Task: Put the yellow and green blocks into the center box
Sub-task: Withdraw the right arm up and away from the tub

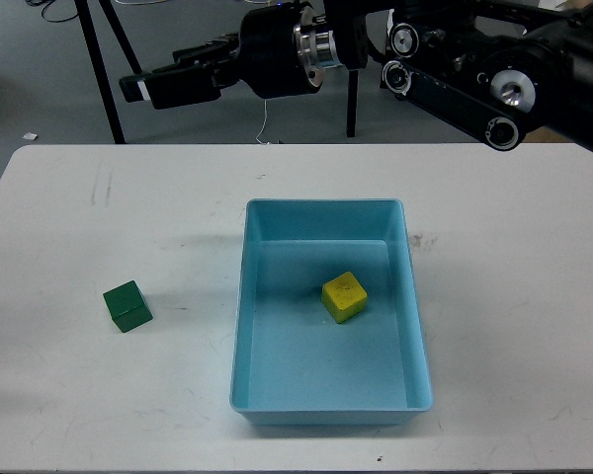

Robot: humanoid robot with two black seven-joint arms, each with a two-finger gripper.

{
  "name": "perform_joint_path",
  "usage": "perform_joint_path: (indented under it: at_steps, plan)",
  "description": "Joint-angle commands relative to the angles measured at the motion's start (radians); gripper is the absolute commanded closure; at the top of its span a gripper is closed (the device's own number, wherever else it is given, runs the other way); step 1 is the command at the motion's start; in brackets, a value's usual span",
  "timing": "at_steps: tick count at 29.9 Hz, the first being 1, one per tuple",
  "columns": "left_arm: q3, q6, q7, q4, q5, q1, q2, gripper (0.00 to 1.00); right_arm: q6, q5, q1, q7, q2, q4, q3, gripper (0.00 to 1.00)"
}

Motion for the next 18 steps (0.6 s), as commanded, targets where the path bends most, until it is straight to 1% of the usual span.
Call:
perform_joint_path:
  at_steps: [1,5,8,10,12,16,18]
  plan:
    - [0.003,0.006,0.000,0.001,0.345,-0.088,0.043,0.00,-0.027,0.095,-0.086,0.000,0.042,0.007,0.149,0.02]
    - [0.013,0.009,0.000,-0.007,0.673,-0.148,0.060,0.00,-0.101,0.137,-0.173,0.000,0.042,0.018,0.212,0.02]
    - [0.033,0.003,0.000,-0.027,0.830,-0.156,0.063,0.00,-0.141,0.137,-0.267,0.000,0.042,0.067,0.291,0.02]
    - [0.064,0.004,0.000,-0.088,0.890,-0.150,0.072,0.00,-0.147,0.137,-0.339,0.000,0.034,0.105,0.371,0.02]
    - [0.094,0.009,0.000,-0.128,0.925,-0.145,0.097,0.00,-0.147,0.139,-0.409,0.000,-0.008,0.151,0.442,0.02]
    - [0.206,0.010,0.000,-0.187,0.945,-0.158,0.143,0.00,-0.158,0.140,-0.553,0.000,-0.091,0.274,0.561,0.02]
    - [0.262,0.012,0.000,-0.191,0.976,-0.162,0.154,0.00,-0.164,0.140,-0.629,0.000,-0.143,0.337,0.604,0.02]
